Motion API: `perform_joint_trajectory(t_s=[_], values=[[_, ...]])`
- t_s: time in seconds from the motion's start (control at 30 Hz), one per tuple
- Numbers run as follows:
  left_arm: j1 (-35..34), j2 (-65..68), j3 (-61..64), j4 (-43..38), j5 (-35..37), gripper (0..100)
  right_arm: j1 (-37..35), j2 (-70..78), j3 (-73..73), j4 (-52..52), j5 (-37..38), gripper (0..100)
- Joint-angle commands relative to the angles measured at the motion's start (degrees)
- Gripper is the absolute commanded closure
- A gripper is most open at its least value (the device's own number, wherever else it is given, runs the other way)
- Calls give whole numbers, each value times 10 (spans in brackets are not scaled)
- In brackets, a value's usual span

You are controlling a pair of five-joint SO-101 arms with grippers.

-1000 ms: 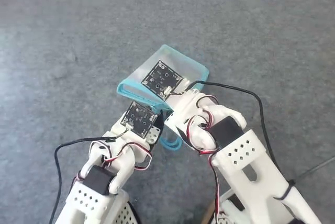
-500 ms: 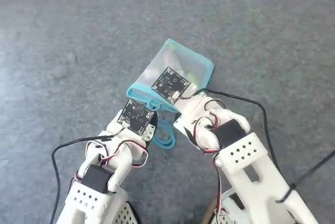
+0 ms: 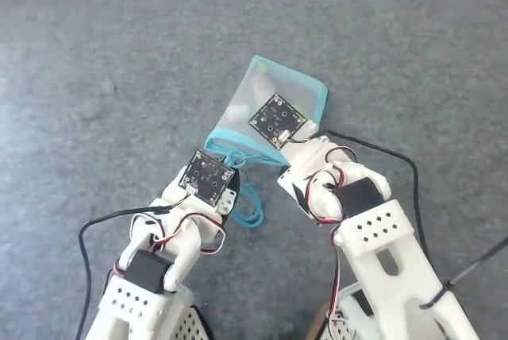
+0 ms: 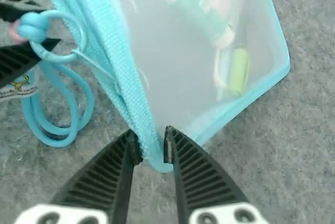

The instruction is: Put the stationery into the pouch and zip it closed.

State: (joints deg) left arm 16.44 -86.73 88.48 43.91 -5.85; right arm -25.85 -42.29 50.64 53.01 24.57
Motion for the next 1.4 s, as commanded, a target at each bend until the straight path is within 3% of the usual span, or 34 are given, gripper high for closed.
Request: perform_joint_trajectory(t_s=[0.0,0.13,0.37,0.77,1.37], values=[[-15,-8,-12,-7,-6,988,37,-9,-4,-10,9,991],[-17,-8,-12,-7,-7,988,54,-4,-4,-18,11,991],[-81,-8,-29,-7,-7,988,88,77,-20,-55,22,991],[-84,-8,-30,-7,-7,988,191,243,-127,-58,18,991],[-130,-9,-32,-11,-40,988,235,304,-171,-58,-18,991]])
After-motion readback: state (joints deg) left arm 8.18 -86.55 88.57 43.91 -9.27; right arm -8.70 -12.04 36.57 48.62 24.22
